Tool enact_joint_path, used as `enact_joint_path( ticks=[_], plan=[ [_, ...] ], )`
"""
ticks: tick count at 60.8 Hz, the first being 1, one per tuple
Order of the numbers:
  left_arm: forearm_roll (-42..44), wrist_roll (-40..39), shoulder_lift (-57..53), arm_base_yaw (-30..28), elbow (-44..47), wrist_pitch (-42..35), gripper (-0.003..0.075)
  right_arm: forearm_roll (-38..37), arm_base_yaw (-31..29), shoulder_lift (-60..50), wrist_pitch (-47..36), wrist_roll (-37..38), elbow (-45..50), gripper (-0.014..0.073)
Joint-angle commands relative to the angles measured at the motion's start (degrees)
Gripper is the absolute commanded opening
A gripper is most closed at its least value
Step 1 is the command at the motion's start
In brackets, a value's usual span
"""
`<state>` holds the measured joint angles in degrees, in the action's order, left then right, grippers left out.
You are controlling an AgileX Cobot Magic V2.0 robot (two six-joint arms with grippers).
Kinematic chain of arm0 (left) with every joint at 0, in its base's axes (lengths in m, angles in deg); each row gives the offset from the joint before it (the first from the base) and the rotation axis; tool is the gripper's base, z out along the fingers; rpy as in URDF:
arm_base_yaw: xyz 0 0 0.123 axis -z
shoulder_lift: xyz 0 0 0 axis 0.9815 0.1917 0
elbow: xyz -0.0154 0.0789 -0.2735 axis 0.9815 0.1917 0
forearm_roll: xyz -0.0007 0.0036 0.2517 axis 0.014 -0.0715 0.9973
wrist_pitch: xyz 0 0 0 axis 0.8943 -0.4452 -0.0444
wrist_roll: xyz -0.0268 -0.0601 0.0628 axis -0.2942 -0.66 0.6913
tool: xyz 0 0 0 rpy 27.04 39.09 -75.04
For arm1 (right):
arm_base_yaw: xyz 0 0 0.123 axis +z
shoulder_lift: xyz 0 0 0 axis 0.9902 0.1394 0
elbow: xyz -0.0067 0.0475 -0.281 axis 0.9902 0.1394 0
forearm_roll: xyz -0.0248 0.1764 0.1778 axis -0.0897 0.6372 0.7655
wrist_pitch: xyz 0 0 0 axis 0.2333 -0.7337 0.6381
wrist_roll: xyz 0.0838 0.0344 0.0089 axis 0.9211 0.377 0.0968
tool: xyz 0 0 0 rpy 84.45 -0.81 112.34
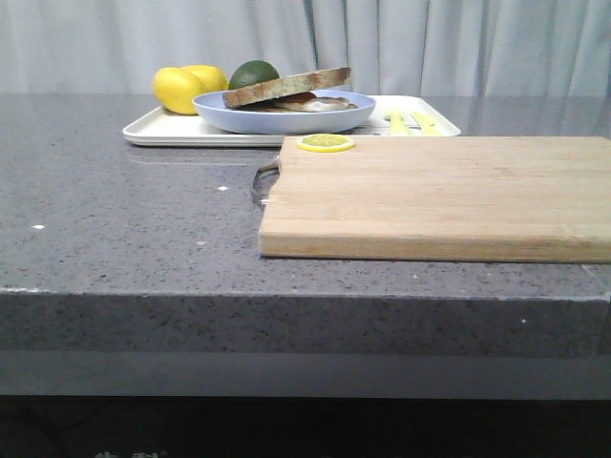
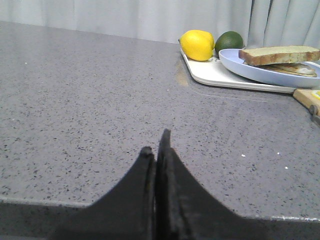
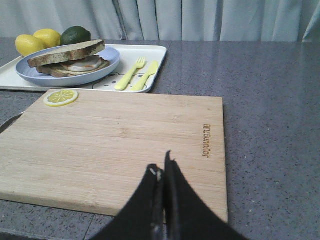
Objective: Place bread and move sandwich to tray
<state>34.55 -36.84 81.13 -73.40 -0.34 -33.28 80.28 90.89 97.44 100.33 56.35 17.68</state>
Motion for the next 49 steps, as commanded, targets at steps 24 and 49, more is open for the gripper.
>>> enact_joint_path(
  ticks=[24, 49],
  plan=[
    [-0.56, -0.52, -1.31, -0.09, 0.04, -5.29, -0.002, 0.19, -0.22, -0.07, -13.5, 0.01, 2.96, -0.0058],
    [-0.56, -0.52, -1.31, -0.09, 0.04, -5.29, -0.002, 9.68, -8.72, -11.07, -20.06, -2.88, 19.44, -0.0058]
  ],
)
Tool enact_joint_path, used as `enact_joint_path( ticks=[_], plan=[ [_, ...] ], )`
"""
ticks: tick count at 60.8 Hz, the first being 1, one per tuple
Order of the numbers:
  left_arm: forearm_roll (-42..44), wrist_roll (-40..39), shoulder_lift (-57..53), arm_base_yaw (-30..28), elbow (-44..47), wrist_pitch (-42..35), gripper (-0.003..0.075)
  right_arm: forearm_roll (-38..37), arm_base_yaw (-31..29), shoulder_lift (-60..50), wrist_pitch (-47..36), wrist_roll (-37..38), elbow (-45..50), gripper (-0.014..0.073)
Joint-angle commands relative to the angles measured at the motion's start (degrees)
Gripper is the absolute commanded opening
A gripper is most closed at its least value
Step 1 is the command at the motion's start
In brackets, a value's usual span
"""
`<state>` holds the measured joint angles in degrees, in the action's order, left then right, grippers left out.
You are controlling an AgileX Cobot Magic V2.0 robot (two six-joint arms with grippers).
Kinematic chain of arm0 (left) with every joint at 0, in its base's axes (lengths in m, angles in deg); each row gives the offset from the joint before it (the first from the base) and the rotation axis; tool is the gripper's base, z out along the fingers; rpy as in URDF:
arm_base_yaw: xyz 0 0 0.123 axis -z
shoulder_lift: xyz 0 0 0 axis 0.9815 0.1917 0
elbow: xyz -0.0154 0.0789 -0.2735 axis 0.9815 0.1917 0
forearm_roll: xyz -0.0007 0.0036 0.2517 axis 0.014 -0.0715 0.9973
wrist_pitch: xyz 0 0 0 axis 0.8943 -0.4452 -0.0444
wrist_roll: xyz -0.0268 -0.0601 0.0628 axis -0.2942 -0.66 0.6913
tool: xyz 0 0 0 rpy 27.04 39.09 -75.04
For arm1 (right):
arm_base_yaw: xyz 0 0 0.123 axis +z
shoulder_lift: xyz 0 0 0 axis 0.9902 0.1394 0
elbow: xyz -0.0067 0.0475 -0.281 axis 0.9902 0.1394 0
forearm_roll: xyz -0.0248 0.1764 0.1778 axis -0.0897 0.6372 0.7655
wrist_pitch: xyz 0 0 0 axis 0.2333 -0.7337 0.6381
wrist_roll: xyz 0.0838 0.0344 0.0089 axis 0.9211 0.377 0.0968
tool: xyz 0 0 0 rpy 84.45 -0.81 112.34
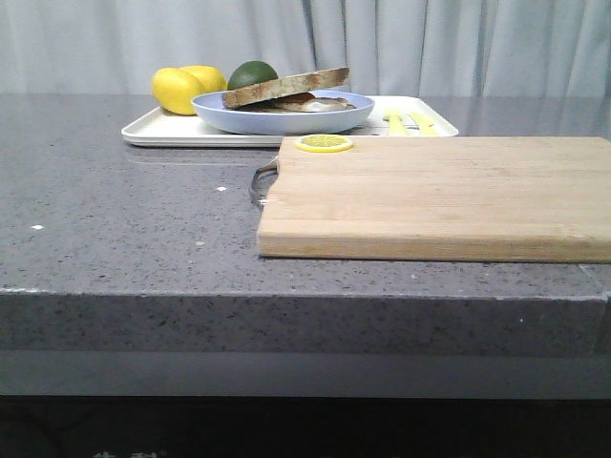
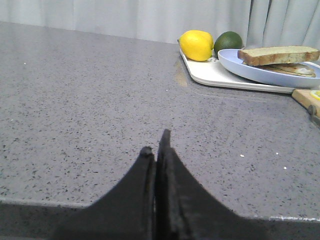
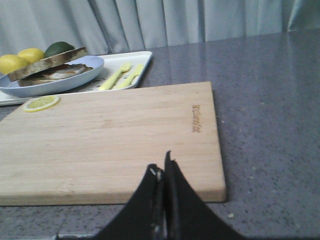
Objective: Place bread and move sandwich to tray
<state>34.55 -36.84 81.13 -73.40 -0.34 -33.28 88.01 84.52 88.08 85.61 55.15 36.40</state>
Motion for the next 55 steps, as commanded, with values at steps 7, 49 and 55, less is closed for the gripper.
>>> enact_joint_path(
  ticks=[7, 49, 55],
  plan=[
    [-0.56, -0.52, -1.31, -0.09, 0.04, -5.29, -0.002, 2.02, -3.54, -1.54, -5.0, -1.68, 1.97, -0.0058],
    [-0.56, -0.52, -1.31, -0.09, 0.04, -5.29, -0.002, 2.02, -3.53, -1.54, -5.06, -1.68, 1.97, -0.0058],
    [-0.56, -0.52, -1.31, -0.09, 0.04, -5.29, -0.002, 2.02, -3.53, -1.54, -5.06, -1.68, 1.97, -0.0058]
  ],
)
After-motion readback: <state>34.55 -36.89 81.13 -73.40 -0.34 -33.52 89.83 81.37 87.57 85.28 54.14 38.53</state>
